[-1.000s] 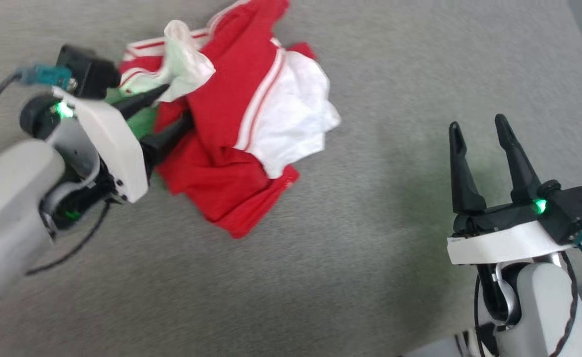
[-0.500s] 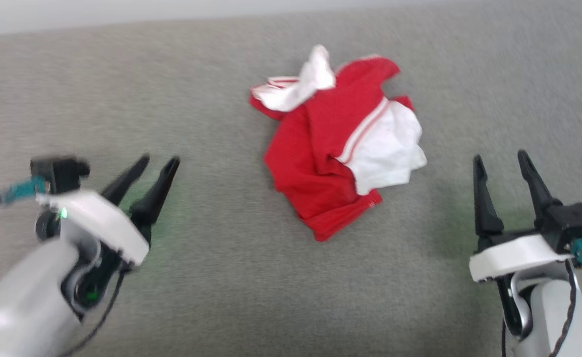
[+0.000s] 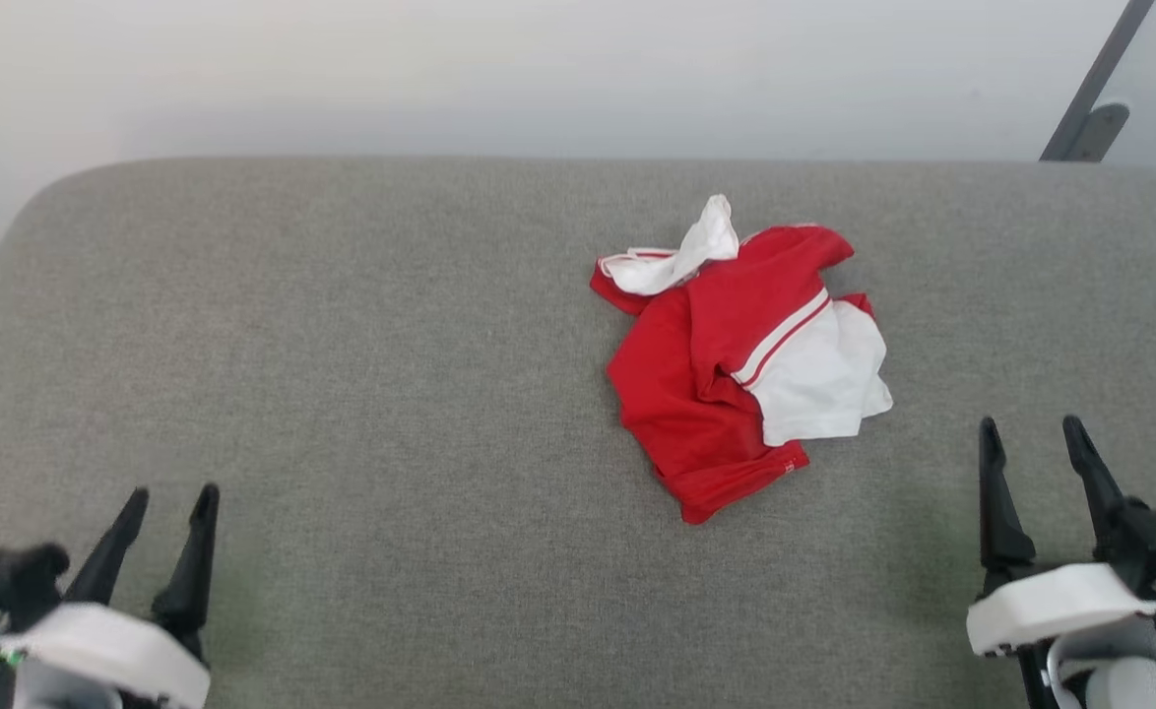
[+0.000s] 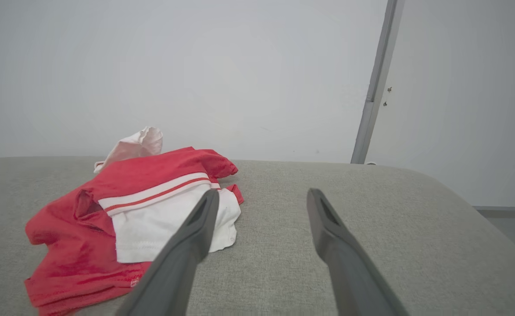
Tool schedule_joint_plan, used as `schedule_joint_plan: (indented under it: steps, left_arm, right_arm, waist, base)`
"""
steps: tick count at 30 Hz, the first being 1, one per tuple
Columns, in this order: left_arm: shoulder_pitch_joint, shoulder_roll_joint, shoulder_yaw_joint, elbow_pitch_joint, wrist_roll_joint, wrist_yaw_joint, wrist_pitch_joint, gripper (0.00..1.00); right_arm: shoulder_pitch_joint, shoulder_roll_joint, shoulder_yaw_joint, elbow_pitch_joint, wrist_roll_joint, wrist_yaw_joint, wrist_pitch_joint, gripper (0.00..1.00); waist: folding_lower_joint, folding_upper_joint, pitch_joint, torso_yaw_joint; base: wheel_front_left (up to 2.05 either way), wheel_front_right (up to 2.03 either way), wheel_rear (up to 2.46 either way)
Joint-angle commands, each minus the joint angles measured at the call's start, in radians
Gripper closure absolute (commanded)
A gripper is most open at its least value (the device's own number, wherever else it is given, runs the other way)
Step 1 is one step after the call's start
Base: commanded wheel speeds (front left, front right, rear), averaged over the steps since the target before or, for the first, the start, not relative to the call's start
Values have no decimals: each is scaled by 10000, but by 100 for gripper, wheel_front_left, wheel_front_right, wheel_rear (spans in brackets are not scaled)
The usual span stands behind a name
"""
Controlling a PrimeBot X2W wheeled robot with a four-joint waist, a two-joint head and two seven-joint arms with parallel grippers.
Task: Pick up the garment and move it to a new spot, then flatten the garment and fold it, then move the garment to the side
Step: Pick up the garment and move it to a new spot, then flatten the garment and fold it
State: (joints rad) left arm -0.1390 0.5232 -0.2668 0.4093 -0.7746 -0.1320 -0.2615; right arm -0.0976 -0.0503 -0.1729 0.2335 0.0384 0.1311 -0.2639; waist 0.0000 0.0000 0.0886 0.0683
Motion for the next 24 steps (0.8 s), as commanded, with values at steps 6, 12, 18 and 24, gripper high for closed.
schedule_joint_plan:
  steps: [6,12,18,24]
  left_arm:
    - [1743,-999,2310,-1712,2681,25,-46,0]
    - [2576,-1462,2948,-2463,3643,25,-47,0]
    - [2603,-1641,3028,-2536,3746,25,-47,0]
    - [2524,-1748,3001,-2649,3731,25,-47,0]
  right_arm:
    - [521,-6,-60,-362,389,-7,-7,0]
    - [670,-4,-16,-541,542,-7,-7,0]
    - [647,-6,78,-483,527,-7,-7,0]
    - [291,-6,299,94,361,-7,264,0]
  waist:
    - [0,0,-427,-131]
    - [0,0,-486,-215]
    - [0,0,-468,-233]
    - [0,0,-344,-207]
  base:
    - [0,0,0]
    - [0,0,0]
    - [0,0,0]
    - [0,0,0]
